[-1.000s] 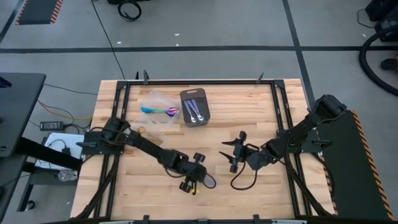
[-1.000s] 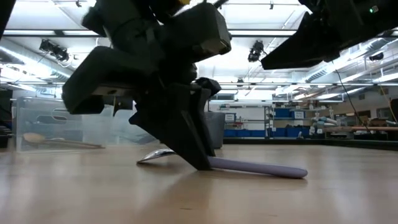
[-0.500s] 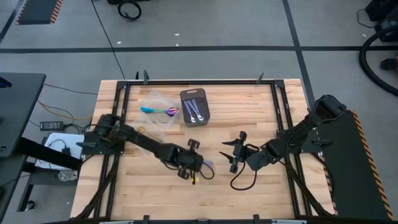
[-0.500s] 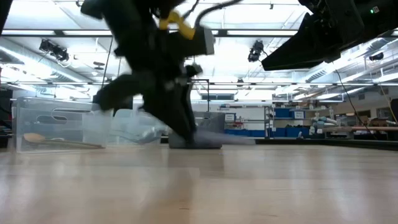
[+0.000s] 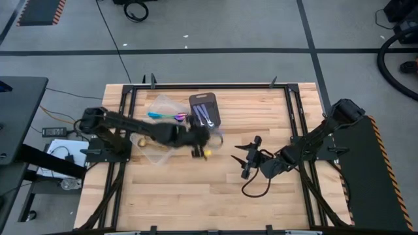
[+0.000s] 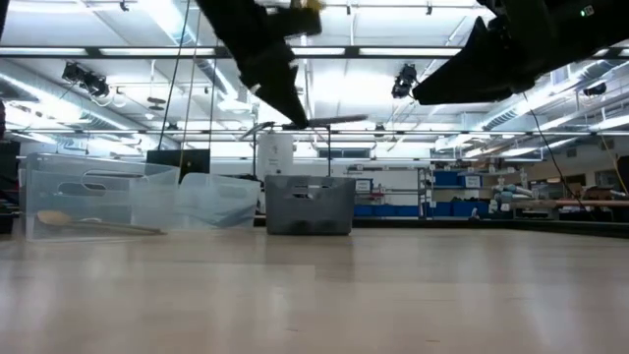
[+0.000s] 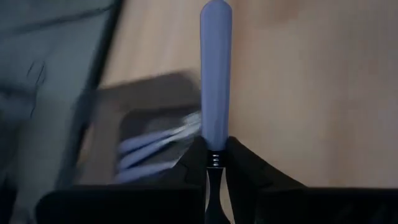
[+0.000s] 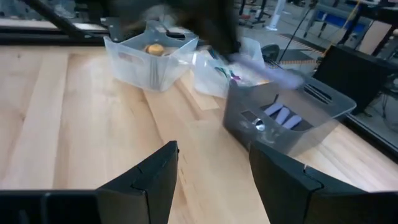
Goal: Sort silverware by color (type)
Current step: Put the purple spoon into the black transparent bin
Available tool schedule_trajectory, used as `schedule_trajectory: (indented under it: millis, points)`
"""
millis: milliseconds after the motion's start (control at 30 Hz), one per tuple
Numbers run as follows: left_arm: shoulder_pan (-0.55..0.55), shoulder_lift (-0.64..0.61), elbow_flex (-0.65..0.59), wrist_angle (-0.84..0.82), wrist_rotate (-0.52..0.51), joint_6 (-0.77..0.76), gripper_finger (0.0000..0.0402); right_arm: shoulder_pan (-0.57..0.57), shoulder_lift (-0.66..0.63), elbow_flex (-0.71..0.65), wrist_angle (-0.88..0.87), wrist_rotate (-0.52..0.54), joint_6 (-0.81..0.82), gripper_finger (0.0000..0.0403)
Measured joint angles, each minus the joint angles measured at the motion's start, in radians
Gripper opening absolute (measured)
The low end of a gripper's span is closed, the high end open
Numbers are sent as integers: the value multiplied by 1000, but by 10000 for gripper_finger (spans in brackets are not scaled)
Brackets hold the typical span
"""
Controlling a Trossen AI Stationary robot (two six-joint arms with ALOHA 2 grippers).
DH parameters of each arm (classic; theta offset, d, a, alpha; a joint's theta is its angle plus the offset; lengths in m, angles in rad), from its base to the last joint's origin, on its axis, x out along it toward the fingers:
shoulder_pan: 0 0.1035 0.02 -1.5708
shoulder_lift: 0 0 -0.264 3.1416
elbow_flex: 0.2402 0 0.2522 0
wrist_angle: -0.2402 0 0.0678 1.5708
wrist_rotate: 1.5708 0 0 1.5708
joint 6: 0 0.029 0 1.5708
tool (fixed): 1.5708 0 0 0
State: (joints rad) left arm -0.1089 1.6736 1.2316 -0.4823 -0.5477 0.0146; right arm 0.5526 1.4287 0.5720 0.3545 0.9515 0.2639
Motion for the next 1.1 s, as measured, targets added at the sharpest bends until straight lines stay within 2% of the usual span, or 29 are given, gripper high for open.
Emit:
schedule_trajectory:
  millis: [133, 267, 500, 567, 667, 967, 1100]
  points:
    - [150, -6, -3, -28, 53, -35, 39, -14, -10, 0, -17, -9, 58, 208]
    - [287, 15, -1, -11, 176, -198, 39, -44, -10, 0, -27, -58, 106, 208]
    - [418, 29, -1, -1, 198, -353, 49, -71, -10, 0, -39, -114, 120, 208]
    - [453, 29, -1, 6, 243, -407, 55, -71, -10, 0, -35, -115, 120, 208]
    - [487, 29, -1, 43, 301, -489, 54, -71, -10, 0, -35, -116, 119, 208]
    - [485, 109, 0, 155, 343, -690, 52, -65, -10, 0, -23, -118, 106, 208]
    - [484, 140, -2, 187, 338, -679, 65, -61, -10, 0, -16, -118, 101, 208]
